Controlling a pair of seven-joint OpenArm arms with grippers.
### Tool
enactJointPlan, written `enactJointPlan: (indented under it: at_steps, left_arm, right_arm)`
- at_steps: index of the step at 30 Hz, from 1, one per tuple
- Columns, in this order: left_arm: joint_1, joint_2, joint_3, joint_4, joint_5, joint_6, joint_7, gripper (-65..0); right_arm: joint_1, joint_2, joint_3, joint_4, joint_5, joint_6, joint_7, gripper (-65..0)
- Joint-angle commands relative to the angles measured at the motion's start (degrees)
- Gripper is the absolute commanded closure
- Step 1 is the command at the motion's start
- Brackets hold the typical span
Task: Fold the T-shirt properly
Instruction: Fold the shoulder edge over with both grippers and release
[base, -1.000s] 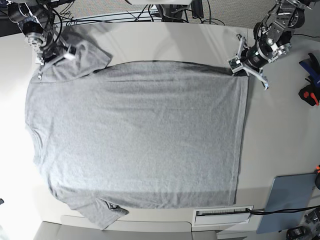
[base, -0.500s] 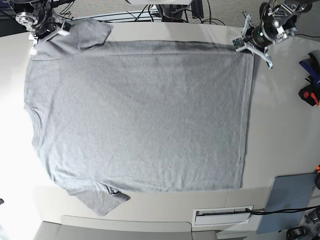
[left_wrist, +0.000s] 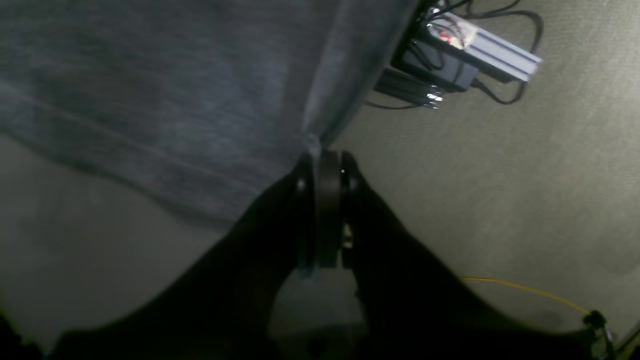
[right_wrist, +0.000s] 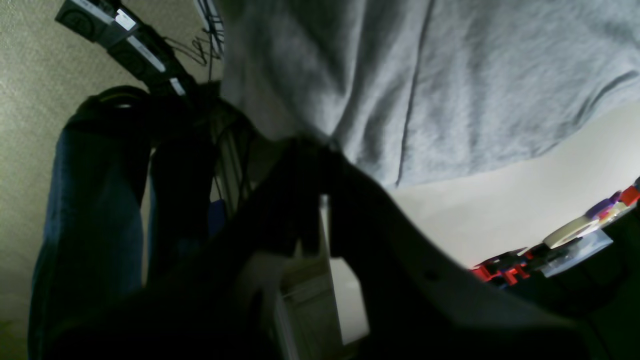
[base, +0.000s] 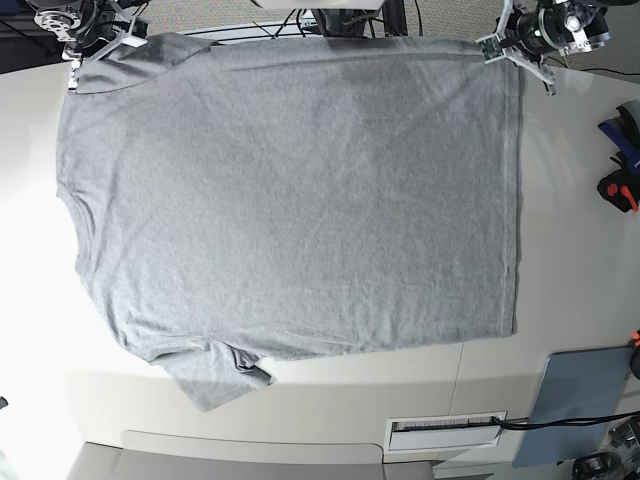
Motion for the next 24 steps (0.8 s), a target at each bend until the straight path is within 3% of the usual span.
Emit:
enactJointPlan:
  at_steps: [1, 7, 11, 19, 24]
  left_arm:
    - [0.1, -0.8, -0.5, 0.7, -0.1, 1.0, -0.3, 0.0]
    - [-3.5, -0.7, -0.5, 0.7, -0.2, 6.6, -0.3, 0.0]
    - [-7.0, -0.4, -0.5, 0.7, -1.7, 9.9, 0.1, 0.0]
    - [-11.1, 0.0, -0.5, 0.6, -2.9, 11.3, 0.3, 0.0]
    - [-13.8, 2.1, -0.5, -1.0, -2.9, 12.5, -0.2, 0.0]
  right_arm:
    - [-0.5, 0.8, 0.5, 0.7, -0.8, -0.5, -1.0, 0.0]
    - [0.8, 0.7, 0.5, 0.7, -4.4, -7.7, -1.0, 0.0]
    - [5.0, -0.1, 0.5, 0.7, -4.0, -9.6, -1.0, 0.0]
    - [14.7, -5.1, 0.5, 0.6, -0.1, -10.4, -1.0, 0.0]
    - [19.5, -7.4, 0.5, 0.5, -0.1, -10.4, -0.7, 0.0]
